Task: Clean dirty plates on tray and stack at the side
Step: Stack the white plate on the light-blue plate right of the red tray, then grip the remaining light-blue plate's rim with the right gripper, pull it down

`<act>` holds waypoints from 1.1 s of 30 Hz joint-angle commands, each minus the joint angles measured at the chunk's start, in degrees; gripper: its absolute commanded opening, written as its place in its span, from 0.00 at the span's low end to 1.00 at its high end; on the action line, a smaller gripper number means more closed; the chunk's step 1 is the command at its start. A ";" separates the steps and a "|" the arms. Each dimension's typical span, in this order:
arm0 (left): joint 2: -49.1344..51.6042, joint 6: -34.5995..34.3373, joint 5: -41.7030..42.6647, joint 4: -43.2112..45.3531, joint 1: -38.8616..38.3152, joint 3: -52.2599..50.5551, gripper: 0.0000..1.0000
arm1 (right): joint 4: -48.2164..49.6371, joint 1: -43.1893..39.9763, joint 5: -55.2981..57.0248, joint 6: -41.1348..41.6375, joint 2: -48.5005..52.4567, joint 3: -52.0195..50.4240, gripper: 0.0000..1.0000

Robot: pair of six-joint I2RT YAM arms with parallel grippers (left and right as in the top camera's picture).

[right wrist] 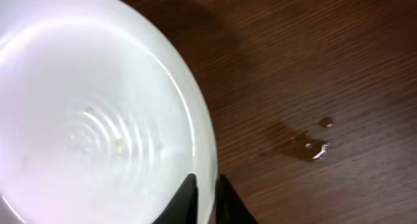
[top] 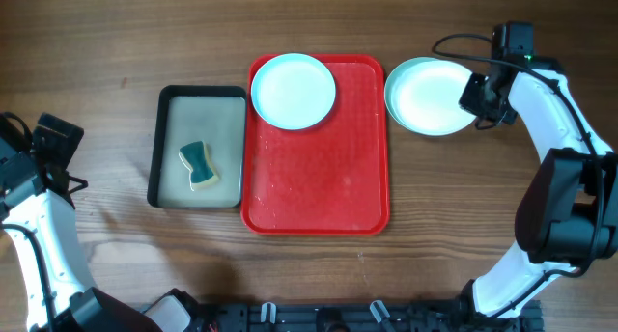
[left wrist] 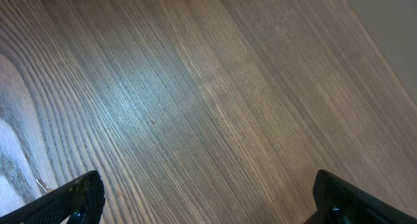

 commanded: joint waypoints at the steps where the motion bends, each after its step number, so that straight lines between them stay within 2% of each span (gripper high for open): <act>1: -0.68 -0.72 0.50 0.15 0.20 1.03 1.00 | -0.26 -0.22 -3.48 -1.33 1.07 -0.50 0.21; 3: -0.68 -0.70 0.50 0.15 0.20 1.03 1.00 | -0.55 -0.20 -4.63 -1.31 1.07 -0.50 0.34; 6: -0.68 -0.70 0.50 0.15 0.20 1.03 1.00 | 0.68 0.81 -18.97 -1.29 1.07 -0.50 0.41; 8: -0.68 -0.72 0.50 0.17 0.20 1.03 1.00 | 2.64 4.28 -22.99 -1.18 1.07 -0.50 0.43; 13: -0.68 -0.70 0.50 0.15 0.20 1.03 1.00 | 8.76 14.49 -22.93 -1.07 1.07 -0.50 0.49; 17: -0.68 -0.70 0.50 0.15 0.20 1.03 1.00 | 17.18 24.63 -20.57 -1.09 1.07 -0.50 0.62; 24: -0.68 -0.70 0.50 0.15 0.20 1.03 1.00 | 25.64 34.80 -4.28 -1.01 1.22 -0.50 0.64; 27: -0.68 -0.70 0.50 0.15 0.20 1.03 1.00 | 27.45 34.93 -3.78 3.37 2.14 -0.50 0.64; 33: -0.68 -0.70 0.50 0.15 0.20 1.03 1.00 | 33.38 35.04 -2.73 3.28 11.30 -0.50 0.64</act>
